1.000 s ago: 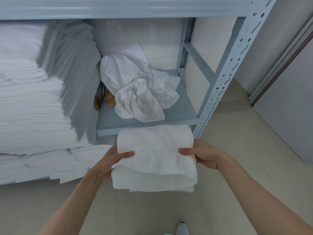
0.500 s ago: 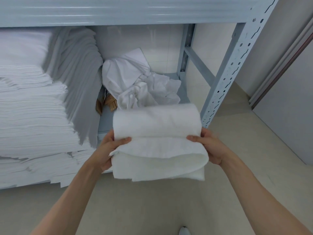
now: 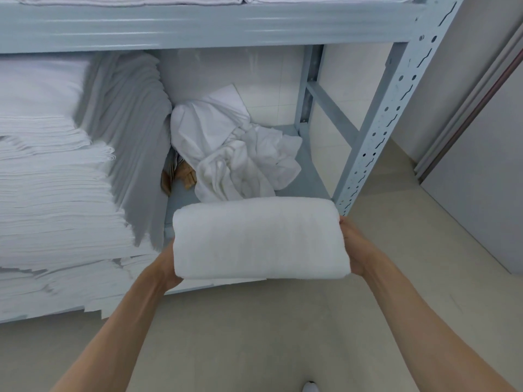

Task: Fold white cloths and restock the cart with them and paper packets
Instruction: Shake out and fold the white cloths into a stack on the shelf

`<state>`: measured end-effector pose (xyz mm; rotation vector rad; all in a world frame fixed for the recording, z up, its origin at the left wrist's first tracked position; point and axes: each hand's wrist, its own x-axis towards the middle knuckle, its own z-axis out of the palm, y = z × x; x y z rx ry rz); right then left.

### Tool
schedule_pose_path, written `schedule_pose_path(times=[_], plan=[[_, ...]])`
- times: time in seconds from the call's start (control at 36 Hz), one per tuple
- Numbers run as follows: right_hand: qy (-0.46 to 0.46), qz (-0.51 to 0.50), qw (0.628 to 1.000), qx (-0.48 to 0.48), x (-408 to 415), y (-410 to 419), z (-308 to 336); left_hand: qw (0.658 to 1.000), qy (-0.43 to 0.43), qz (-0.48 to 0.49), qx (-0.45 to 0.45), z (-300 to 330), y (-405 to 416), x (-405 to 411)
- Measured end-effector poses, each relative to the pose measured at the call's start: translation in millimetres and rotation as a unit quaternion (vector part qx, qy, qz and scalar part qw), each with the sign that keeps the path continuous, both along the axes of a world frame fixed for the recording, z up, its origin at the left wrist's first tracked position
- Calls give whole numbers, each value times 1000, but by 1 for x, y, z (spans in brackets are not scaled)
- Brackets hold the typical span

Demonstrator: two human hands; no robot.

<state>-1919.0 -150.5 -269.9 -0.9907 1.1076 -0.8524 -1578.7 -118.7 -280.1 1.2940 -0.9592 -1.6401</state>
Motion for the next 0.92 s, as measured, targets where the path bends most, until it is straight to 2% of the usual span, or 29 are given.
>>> schedule_pose_path(times=[0.14,0.22,0.31,0.5,0.78,0.92], plan=[[61,27,996,59,5,1,-12,1000,9,18,23,-13,-1,6],[49,29,997,58,11,3,-12,997,39,35,62,-23,-3,15],[19,9,998,59,14,4,-10,997,38,28,55,-26,-6,19],[-57,-35,995,69,14,2,-6,992,118,46,25,-12,-23,14],[-68,-20,994,82,2,-2,-7,997,30,-62,38,-7,-53,-5],[-85,-20,990,111,-19,-10,-9,996,29,-76,31,-15,-75,-28]])
